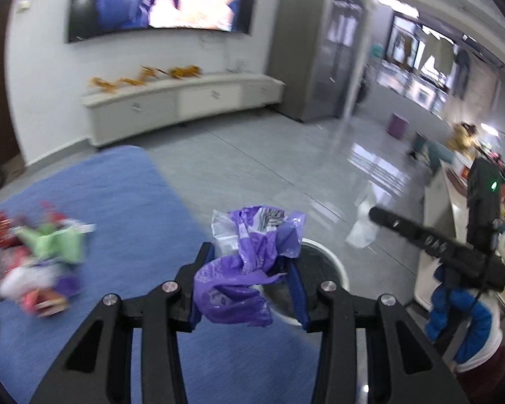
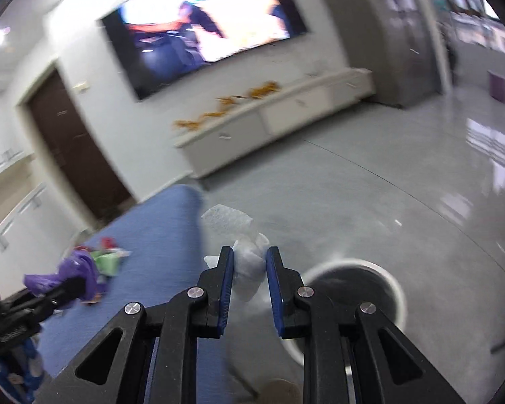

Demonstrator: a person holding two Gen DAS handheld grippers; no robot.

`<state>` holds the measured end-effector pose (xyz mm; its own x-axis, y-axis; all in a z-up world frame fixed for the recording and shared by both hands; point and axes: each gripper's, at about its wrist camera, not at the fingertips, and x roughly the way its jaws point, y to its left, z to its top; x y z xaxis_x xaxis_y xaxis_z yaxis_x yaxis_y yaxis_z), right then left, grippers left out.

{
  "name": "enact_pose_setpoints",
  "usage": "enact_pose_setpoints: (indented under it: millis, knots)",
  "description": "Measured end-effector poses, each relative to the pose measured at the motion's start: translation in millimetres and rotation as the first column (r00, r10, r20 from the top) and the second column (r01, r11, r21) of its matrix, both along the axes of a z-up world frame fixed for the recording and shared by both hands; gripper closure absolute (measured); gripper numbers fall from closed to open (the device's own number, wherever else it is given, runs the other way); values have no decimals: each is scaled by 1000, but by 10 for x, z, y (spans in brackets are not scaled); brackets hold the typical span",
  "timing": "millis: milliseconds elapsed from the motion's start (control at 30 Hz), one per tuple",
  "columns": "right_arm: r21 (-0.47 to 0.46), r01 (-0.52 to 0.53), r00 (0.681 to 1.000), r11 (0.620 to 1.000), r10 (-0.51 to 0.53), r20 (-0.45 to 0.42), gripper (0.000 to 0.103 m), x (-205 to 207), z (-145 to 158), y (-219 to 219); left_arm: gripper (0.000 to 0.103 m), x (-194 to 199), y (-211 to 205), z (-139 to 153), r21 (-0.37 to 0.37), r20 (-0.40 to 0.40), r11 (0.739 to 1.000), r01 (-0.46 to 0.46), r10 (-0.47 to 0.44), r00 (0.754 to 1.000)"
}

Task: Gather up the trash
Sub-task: 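Carry both items over the grey bin and open both grippers to drop them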

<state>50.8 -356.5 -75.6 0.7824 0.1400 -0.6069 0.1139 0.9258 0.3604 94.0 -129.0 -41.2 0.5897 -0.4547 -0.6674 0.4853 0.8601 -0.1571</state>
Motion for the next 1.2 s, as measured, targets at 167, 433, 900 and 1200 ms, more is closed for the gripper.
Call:
enact_pose_setpoints:
  millis: [167,433,900,1200]
  knots:
    - [28,85,990,996,-81,-113,84,181,-446,-431,61,323,-608,-265,8,-88,998,63,-62,994]
    - [37,153,966,987,-142,-217,64,459,-904,-811,34,825,-1270,-698,-60,-244,991,124,-135,960]
    - [48,158,979,986,-150,-140,58,235,-581,-782,32,594,-1055,-353,-43,-124,997,66,-71,990]
    - [35,-32,999,999,30,44,58,19,243,58,32,143,261,97,-80,-12,990,-115,115,993]
